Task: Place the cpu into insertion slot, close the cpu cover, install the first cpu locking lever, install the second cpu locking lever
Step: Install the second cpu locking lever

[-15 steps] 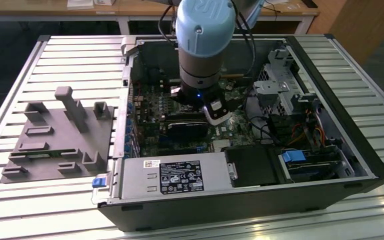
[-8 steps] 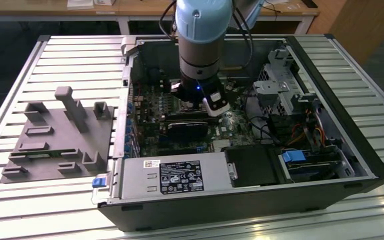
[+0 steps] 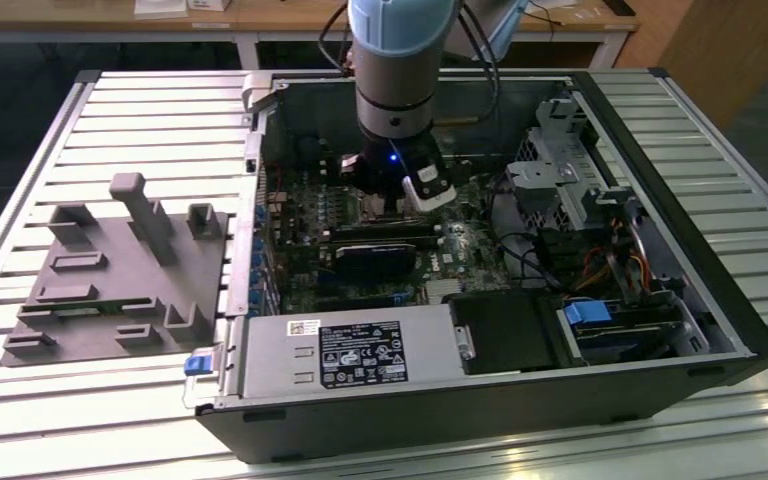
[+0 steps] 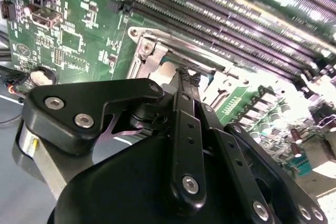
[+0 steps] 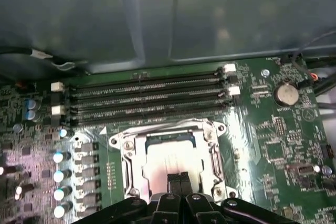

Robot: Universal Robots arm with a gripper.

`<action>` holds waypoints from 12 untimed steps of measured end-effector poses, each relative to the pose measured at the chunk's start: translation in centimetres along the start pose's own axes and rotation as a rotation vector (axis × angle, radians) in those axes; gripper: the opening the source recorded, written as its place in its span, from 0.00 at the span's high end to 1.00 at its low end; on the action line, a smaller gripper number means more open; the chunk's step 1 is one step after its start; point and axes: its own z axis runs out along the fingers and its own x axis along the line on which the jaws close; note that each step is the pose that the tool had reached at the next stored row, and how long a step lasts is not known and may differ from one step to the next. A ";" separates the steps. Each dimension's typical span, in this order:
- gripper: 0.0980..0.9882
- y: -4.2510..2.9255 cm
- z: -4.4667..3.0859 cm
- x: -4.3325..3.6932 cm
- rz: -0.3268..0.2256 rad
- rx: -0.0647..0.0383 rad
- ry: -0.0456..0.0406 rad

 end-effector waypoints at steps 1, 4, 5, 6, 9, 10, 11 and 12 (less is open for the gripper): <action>1.00 0.30 0.05 0.04 -0.001 0.010 -0.0013; 1.00 1.20 0.25 0.18 -0.003 0.036 -0.0049; 1.00 1.45 0.31 0.22 -0.003 0.044 -0.0059; 1.00 1.64 0.34 0.24 -0.003 0.049 -0.0067; 1.00 1.87 0.09 0.26 -0.004 0.056 -0.0074; 1.00 1.94 -0.10 0.25 -0.004 0.058 -0.0077; 1.00 2.01 -0.30 0.25 -0.004 0.059 -0.0081; 1.00 2.07 -0.51 0.24 -0.004 0.062 -0.0084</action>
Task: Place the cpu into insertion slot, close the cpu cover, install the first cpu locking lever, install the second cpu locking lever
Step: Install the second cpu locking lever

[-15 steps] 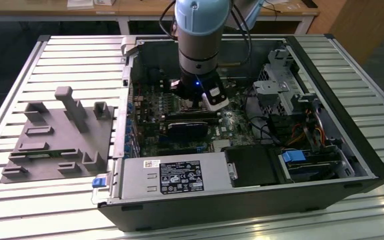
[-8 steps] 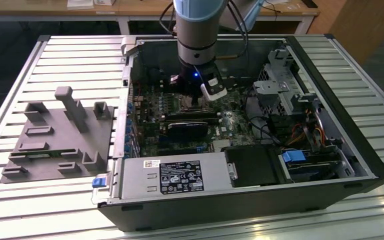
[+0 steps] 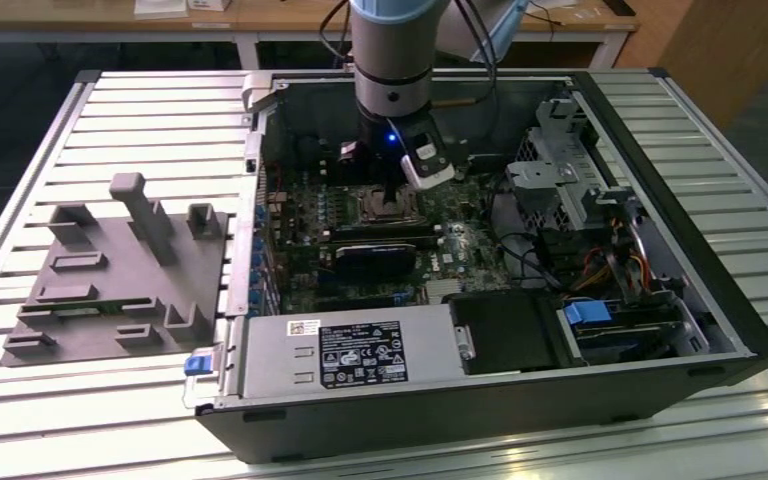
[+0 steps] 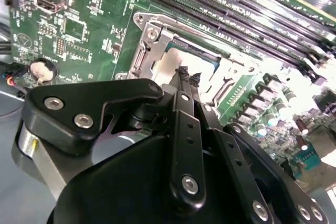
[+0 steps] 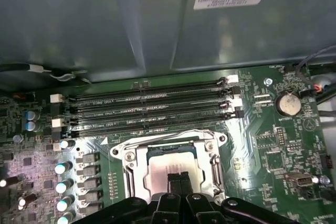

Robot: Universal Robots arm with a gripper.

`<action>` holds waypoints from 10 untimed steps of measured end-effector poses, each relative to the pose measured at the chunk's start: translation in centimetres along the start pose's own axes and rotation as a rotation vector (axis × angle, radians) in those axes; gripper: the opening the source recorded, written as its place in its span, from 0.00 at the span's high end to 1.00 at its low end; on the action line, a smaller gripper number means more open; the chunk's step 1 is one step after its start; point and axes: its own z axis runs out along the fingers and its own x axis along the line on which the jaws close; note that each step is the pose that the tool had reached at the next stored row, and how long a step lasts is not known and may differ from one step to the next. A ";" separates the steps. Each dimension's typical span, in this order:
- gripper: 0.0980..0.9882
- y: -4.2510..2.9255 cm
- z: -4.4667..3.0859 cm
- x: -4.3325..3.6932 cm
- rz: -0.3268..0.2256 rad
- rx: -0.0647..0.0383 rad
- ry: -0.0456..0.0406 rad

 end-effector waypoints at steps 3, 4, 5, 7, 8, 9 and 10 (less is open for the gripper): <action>1.00 0.13 -0.40 -0.02 -0.001 0.008 -0.0013; 1.00 0.15 -0.41 -0.02 -0.001 0.011 -0.0016; 1.00 0.14 -0.42 -0.02 -0.001 0.012 -0.0016; 1.00 0.14 -0.43 -0.01 -0.001 0.012 -0.0017; 1.00 0.14 -0.43 -0.01 -0.001 0.012 -0.0017; 1.00 0.14 -0.42 -0.01 -0.001 0.013 -0.0018; 1.00 0.14 -0.42 -0.01 -0.001 0.014 -0.0019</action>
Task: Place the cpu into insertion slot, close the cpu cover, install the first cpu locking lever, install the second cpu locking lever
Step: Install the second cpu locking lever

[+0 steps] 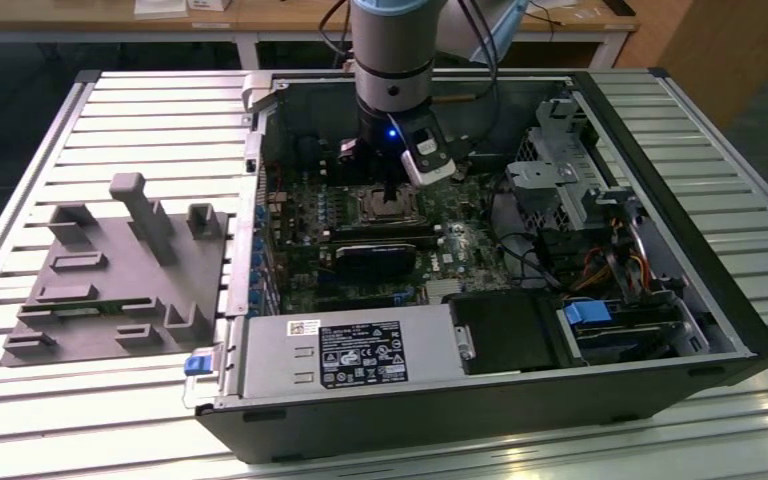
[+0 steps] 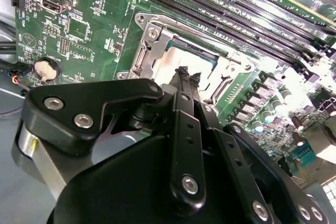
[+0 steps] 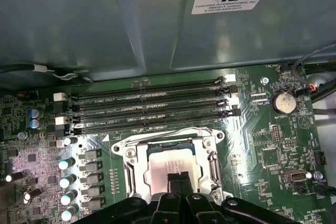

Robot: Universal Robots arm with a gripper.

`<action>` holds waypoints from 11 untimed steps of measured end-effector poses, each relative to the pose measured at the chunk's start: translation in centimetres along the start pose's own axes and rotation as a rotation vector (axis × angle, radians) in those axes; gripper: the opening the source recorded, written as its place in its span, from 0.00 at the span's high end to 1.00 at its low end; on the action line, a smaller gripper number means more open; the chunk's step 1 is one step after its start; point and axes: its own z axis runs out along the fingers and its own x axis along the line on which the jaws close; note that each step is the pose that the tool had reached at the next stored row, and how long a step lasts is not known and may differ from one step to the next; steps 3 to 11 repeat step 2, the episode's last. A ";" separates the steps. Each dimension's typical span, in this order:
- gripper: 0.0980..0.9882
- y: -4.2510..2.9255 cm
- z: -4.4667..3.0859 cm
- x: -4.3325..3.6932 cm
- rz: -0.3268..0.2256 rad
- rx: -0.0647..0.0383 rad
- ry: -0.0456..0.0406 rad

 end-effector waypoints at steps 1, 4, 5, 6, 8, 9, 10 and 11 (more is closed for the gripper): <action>1.00 0.00 0.00 0.00 0.000 0.000 0.0000; 1.00 0.00 0.00 0.00 0.000 0.000 -0.0001; 1.00 0.00 0.00 0.00 0.000 0.000 -0.0001; 1.00 0.00 0.00 0.00 0.000 0.000 -0.0001; 1.00 0.00 0.00 0.00 0.000 0.000 -0.0001; 1.00 0.00 0.00 0.00 0.000 0.000 -0.0001; 1.00 0.00 0.00 0.00 0.000 0.000 -0.0001; 1.00 0.00 0.00 0.00 0.000 0.000 -0.0001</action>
